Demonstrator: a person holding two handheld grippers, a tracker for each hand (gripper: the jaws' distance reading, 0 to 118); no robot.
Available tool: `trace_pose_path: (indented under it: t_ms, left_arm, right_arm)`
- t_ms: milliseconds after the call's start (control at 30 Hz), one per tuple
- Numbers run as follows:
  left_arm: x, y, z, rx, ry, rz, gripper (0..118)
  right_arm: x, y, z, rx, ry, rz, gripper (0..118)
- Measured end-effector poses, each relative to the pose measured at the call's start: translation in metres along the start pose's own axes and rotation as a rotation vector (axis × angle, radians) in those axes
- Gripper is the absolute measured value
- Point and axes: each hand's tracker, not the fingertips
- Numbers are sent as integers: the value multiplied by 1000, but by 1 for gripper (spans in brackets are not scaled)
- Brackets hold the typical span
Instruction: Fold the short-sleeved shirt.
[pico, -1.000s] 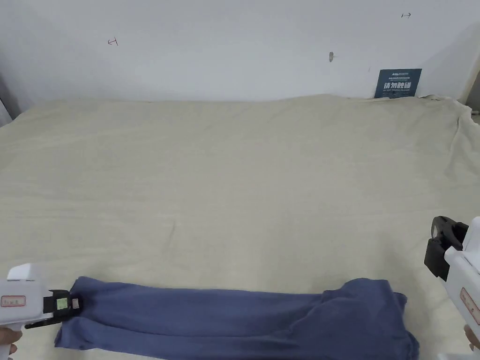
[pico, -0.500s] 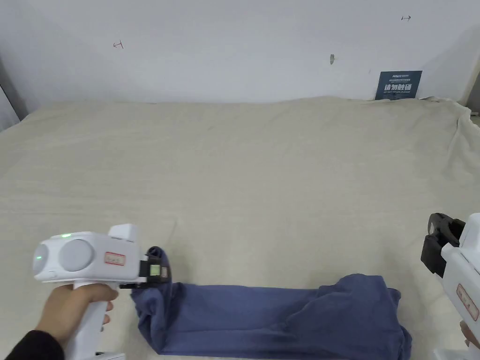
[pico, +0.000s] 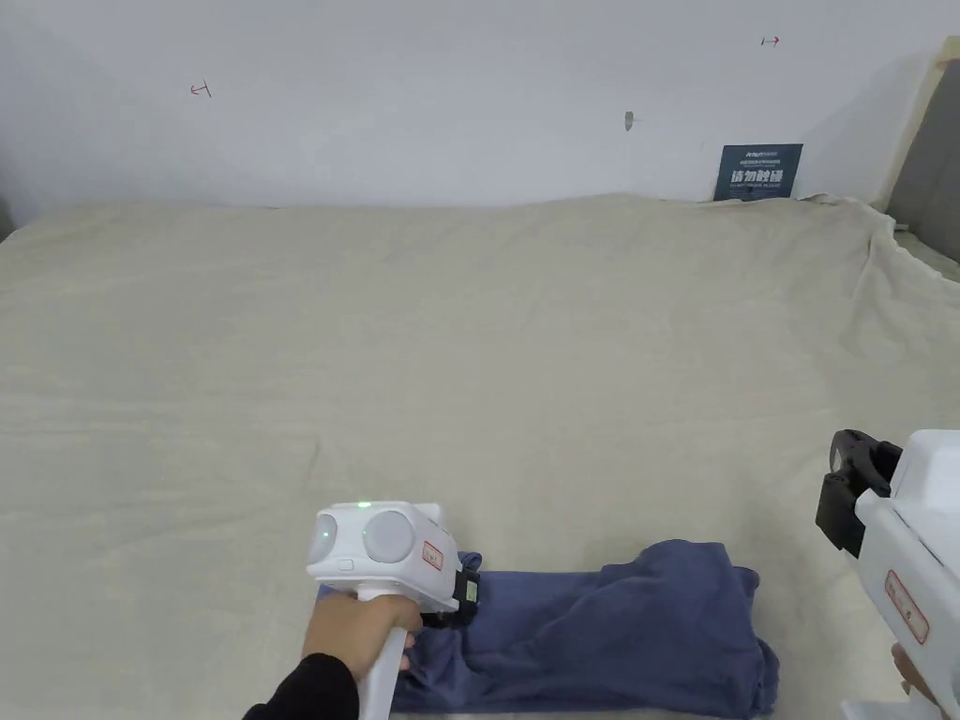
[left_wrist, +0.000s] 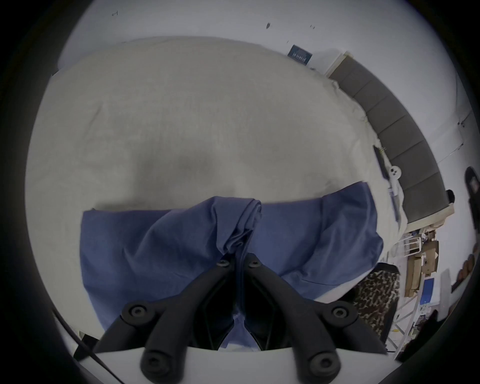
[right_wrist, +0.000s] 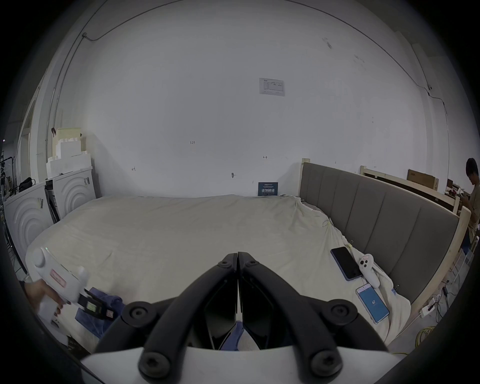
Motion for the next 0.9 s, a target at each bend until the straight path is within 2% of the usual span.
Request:
trace_pose_path:
  t_ms: [67,133,167,200,233,300,467,633,767,833,867,900]
  left_arm:
    - [1,-2,-6,-3,22,5,5]
    - [1,-4,-5,12,19,37,21]
    - [1,-3,-4,16,8,49,35]
    - [0,-2,-2,18,-28,64,59]
    - [2,-3,4,17,-48,66,76]
    - [5,-3,18,32,-57,57,95]
    - [-5,-4,74,205,-71,10,95]
    - [-33,-10,121,355,53,0,95]
    - [-60,-17,128,445,150,17,92]
    - [-73,-22,124,455,148,27,69]
    - [-80,-24,121,462,136,44,50]
    - [-86,-26,115,469,124,55,24]
  right_arm:
    - [-2,0,2,-2,-1,4,0]
    - [-2,0,2,-6,-1,4,0]
    - [0,-2,1,-8,0,4,0]
    - [0,-2,1,-9,0,3,0]
    - [1,-2,1,-10,0,3,0]
    - [1,-2,0,-10,2,3,0]
    - [-2,1,-1,-2,10,4,0]
    - [-5,5,-1,8,22,7,0]
    - [-15,9,4,12,25,3,0]
    - [-13,8,2,11,24,2,0]
    - [-13,7,1,9,25,1,0]
    - [-13,7,1,8,24,0,0]
